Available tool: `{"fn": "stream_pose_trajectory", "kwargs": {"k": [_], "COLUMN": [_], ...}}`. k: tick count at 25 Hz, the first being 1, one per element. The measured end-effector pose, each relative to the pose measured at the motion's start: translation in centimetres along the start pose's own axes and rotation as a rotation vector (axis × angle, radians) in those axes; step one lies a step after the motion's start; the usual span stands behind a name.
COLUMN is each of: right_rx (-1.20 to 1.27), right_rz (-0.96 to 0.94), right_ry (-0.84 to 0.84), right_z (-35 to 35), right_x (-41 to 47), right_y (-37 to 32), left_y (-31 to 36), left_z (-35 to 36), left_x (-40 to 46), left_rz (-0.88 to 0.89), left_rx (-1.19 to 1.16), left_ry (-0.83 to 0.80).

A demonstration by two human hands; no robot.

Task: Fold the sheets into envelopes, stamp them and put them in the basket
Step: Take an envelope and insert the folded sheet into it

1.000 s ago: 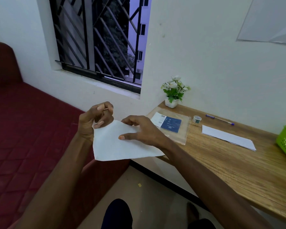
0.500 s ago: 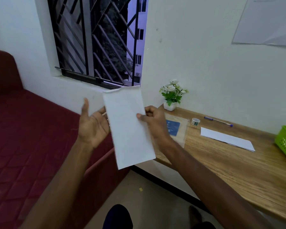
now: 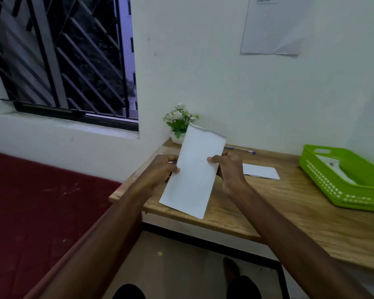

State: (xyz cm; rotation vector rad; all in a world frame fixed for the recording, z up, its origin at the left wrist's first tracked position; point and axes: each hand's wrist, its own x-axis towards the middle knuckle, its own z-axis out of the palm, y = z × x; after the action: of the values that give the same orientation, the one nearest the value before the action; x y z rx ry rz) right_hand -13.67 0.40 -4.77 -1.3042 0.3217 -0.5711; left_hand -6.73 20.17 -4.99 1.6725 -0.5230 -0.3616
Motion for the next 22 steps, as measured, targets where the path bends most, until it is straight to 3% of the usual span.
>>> {"fn": "stream_pose_trajectory", "kwargs": {"k": [6, 11, 14, 17, 22], "right_rx": [-0.068, -0.203, -0.309, -0.383, -0.402], "right_rz": [-0.043, -0.036, 0.008, 0.101, 0.248], "right_ry": [0.097, 0.146, 0.114, 0.108, 0.026], "right_z": [-7.3, -11.4, -12.8, -14.2, -15.1], "right_x": [2.7, 4.9, 6.4, 8.3, 9.3], "right_y": [-2.5, -3.4, -3.4, -3.1, -1.6], "left_y": [3.1, 3.6, 3.0, 1.9, 0.1], "left_z": [5.0, 7.6, 8.3, 8.6, 8.4], "left_x": [4.4, 9.2, 11.2, 12.7, 14.1], "left_rz": [0.111, 0.24, 0.331, 0.421, 0.524], "left_rx": [0.269, 0.565, 0.741, 0.802, 0.782], "left_ry": [0.119, 0.076, -0.035, -0.149, -0.12]}}
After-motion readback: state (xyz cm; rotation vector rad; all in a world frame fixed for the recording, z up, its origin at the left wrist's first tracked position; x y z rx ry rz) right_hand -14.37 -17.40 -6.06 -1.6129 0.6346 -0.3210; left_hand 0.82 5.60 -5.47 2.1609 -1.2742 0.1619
